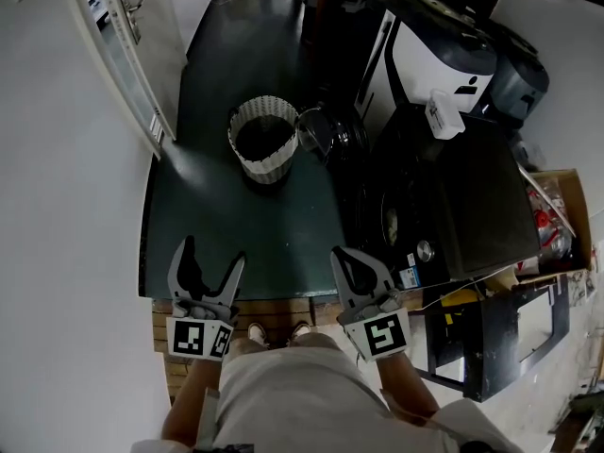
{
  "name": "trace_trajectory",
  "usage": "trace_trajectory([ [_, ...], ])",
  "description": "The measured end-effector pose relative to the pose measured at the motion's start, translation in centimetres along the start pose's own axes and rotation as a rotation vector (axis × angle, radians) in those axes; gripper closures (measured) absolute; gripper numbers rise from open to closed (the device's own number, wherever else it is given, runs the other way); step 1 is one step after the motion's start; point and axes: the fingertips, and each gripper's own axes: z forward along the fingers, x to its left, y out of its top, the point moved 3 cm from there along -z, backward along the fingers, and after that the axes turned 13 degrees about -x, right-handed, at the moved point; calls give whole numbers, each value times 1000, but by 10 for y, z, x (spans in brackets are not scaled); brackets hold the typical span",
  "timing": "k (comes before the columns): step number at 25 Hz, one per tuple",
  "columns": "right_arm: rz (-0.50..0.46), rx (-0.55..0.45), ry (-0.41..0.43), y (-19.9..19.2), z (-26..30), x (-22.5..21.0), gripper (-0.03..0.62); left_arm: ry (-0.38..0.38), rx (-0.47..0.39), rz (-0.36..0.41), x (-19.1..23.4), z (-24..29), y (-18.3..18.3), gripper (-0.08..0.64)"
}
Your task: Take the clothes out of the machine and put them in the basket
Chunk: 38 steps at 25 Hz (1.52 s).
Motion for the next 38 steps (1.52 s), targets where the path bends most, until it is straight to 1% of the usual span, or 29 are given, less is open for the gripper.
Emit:
trace_trajectory([
  [2,14,6,2,-5,-2,-4,578,10,18,8,-2,4,-5,136],
  [4,19,-11,5,-7,-2,-10,578,4,28,24,-7,10,-6,120],
  [8,27,-41,-5,-10,-13,-24,578,-25,46,57,-25,26,-10,114],
  [11,35,-24,-18,-20,-23,-39,578,-42,51,60,-41,44,-17,112],
  [14,51,-13,-38,-26,-28,-56,578,-79,55,63,-56,64,-23,112],
  [18,52,14,-79,-33,-30,-74,578,-123,83,37,-63,90,-42,112],
  [21,63,40,-130,-47,-27,-91,578,-163,110,11,-66,111,-63,112],
  [23,61,65,-161,-59,-21,-104,578,-203,119,-4,-68,131,-77,112],
  [25,60,95,-198,-71,-8,-117,578,-250,136,-25,-66,155,-96,112],
  [28,71,120,-276,-90,25,-143,578,-322,179,-74,-54,203,-138,112],
  [30,76,138,-344,-105,55,-163,578,-394,203,-100,-44,244,-168,112],
  [32,75,177,-432,-121,92,-181,578,-498,225,-133,-32,291,-197,112],
  [35,64,293,-579,-139,144,-214,578,-669,265,-216,-17,368,-235,112],
  [36,72,315,-638,-140,157,-226,578,-727,282,-240,-14,390,-242,112],
  [38,83,367,-747,-135,172,-245,578,-850,304,-260,-12,430,-248,112],
])
